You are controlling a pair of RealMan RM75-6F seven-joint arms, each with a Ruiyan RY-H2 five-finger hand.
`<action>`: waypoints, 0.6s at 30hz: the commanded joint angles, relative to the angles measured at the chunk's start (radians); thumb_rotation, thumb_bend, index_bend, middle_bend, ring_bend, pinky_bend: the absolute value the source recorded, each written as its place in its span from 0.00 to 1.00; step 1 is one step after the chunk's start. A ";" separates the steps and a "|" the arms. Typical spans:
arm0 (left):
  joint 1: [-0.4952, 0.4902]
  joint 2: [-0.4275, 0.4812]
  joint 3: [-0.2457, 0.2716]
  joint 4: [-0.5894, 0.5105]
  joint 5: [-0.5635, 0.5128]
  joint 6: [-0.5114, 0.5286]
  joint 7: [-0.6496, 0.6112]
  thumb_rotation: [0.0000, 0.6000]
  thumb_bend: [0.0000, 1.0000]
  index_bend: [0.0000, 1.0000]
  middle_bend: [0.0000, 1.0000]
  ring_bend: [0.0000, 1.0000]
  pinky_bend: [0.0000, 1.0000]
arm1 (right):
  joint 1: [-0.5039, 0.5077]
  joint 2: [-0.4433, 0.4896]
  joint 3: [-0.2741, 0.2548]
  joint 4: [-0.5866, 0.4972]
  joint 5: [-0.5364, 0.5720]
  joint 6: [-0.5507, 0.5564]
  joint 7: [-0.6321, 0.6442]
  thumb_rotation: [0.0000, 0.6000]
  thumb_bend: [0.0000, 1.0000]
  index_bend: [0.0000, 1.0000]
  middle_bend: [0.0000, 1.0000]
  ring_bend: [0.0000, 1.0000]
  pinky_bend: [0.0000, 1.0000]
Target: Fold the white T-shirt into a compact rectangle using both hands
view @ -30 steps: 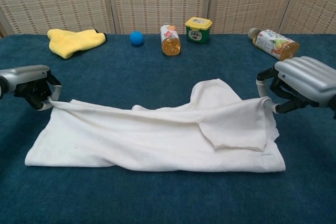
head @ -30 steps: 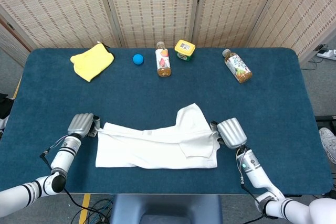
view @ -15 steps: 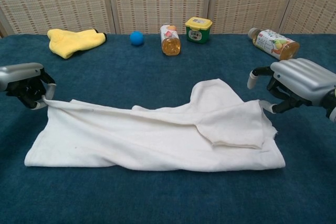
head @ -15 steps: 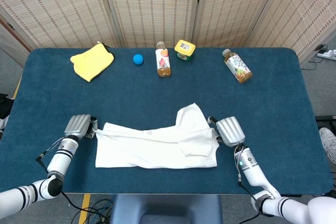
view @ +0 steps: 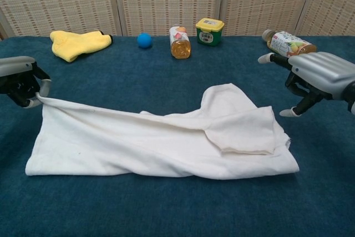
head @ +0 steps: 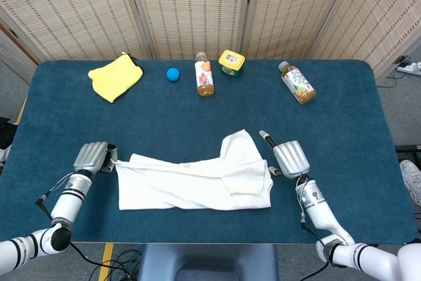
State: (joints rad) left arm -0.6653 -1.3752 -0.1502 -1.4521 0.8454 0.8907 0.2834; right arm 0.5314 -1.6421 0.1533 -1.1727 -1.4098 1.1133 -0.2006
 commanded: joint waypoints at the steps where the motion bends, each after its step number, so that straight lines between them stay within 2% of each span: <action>1: 0.001 -0.003 0.000 0.000 0.001 0.008 0.004 1.00 0.41 0.00 0.84 0.78 0.92 | 0.000 0.019 0.006 -0.032 0.015 -0.001 -0.015 1.00 0.03 0.05 0.89 0.96 1.00; 13: -0.018 -0.027 -0.007 0.029 -0.056 0.017 0.051 1.00 0.32 0.00 0.83 0.78 0.92 | -0.019 0.066 0.019 -0.119 0.040 0.044 -0.048 1.00 0.02 0.05 0.89 0.96 1.00; 18: -0.005 -0.013 -0.013 0.002 -0.053 0.051 0.047 1.00 0.32 0.00 0.81 0.76 0.92 | -0.026 0.106 -0.009 -0.174 0.006 0.052 -0.035 1.00 0.02 0.05 0.89 0.96 1.00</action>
State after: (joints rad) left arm -0.6763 -1.3943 -0.1614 -1.4399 0.7886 0.9314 0.3343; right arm 0.5088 -1.5518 0.1581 -1.3297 -1.3870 1.1617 -0.2436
